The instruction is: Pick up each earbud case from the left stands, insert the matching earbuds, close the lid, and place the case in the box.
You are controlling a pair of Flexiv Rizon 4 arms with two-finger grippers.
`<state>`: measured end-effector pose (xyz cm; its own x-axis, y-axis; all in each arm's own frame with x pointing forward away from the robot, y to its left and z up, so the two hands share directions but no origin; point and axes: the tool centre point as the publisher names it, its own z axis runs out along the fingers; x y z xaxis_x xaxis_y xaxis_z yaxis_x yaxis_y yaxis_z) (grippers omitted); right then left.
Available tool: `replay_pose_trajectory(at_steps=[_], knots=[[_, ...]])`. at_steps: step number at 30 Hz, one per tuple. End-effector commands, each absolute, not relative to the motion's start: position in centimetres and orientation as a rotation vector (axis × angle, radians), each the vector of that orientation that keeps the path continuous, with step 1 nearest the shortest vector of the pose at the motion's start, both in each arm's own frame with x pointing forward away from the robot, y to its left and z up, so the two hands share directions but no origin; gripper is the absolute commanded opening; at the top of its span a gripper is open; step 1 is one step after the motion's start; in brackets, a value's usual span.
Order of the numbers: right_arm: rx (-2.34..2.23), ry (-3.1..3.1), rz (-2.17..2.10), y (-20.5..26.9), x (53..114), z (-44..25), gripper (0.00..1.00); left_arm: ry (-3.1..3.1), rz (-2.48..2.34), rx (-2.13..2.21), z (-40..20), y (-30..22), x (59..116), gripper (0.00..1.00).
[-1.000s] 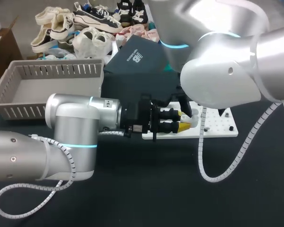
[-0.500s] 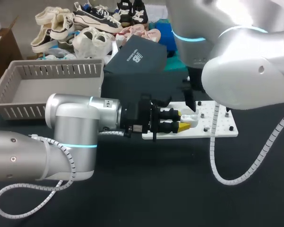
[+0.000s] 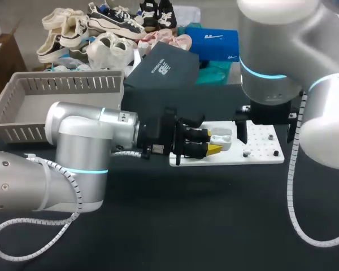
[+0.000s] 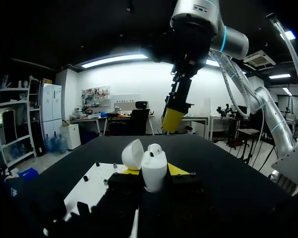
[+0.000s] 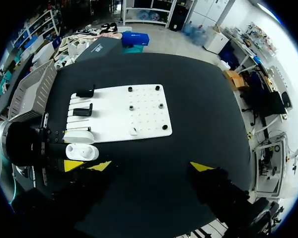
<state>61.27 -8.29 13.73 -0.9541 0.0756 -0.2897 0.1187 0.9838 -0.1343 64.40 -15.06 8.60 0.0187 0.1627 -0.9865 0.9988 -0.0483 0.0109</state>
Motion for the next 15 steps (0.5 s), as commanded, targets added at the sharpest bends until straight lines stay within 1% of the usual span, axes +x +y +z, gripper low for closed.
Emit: replay_pose_trajectory(at_steps=[1,3,7,11,12,15], knots=[[0.118,2.824,-0.134,-8.8,61.8,12.8,0.91,1.314,-1.116,1.347,8.8,-14.6,63.5,0.00],[0.115,2.828,-0.121,-8.8,62.0,12.6,0.89,1.322,-1.103,1.339,8.8,-14.3,63.5,0.00],[0.113,2.837,-0.095,-8.7,62.6,12.2,0.89,1.336,-1.073,1.329,9.0,-13.7,63.4,0.00],[0.108,2.852,-0.075,-8.4,63.1,11.8,0.82,1.339,-1.047,1.326,9.2,-12.9,63.4,0.00],[0.109,2.854,-0.072,-8.3,63.2,11.7,0.82,1.341,-1.041,1.324,9.1,-12.6,63.4,0.00],[0.119,2.863,-0.060,-8.0,63.5,11.2,0.75,1.340,-1.033,1.322,9.1,-12.2,63.4,0.00]])
